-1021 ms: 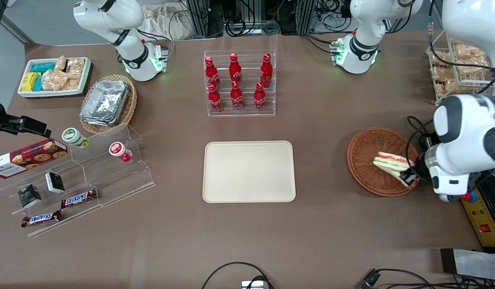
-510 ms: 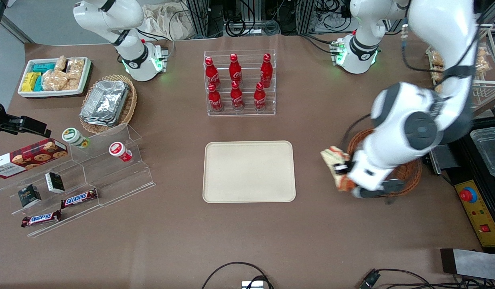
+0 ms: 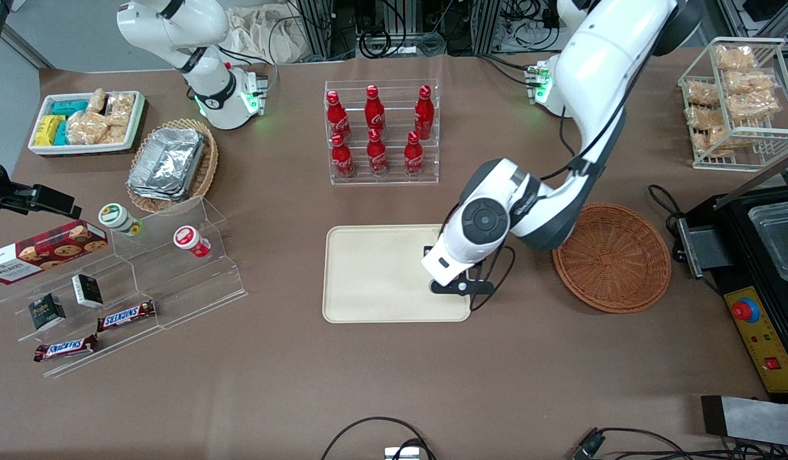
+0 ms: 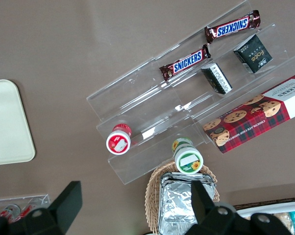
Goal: Place sandwich from basket to tray
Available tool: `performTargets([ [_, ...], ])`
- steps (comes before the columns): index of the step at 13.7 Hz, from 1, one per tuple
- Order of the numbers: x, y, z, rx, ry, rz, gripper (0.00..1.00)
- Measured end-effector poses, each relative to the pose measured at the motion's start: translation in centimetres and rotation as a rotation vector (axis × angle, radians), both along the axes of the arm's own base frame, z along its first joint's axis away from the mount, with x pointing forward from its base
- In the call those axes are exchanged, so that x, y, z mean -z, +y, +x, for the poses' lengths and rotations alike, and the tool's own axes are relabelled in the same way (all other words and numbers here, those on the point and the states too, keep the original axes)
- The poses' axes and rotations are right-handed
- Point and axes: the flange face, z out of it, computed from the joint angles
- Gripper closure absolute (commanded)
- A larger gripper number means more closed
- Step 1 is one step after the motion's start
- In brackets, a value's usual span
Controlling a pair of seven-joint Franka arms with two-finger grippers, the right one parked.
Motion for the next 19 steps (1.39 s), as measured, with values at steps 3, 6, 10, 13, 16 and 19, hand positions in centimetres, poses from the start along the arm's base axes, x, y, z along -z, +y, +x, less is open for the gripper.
performTargets([
  [3,5.0,0.0,0.0,0.021,0.006,0.041,0.66],
  [6,6.5,-0.6,0.0,0.026,-0.018,0.039,0.00],
  [10,5.0,-1.3,0.8,0.023,-0.066,0.008,0.00],
  [13,0.1,-1.6,2.4,0.010,-0.143,-0.027,0.00],
  [16,-8.3,0.0,2.6,-0.002,-0.191,0.004,0.00],
  [19,-16.7,5.0,2.2,-0.051,-0.196,0.078,0.00],
])
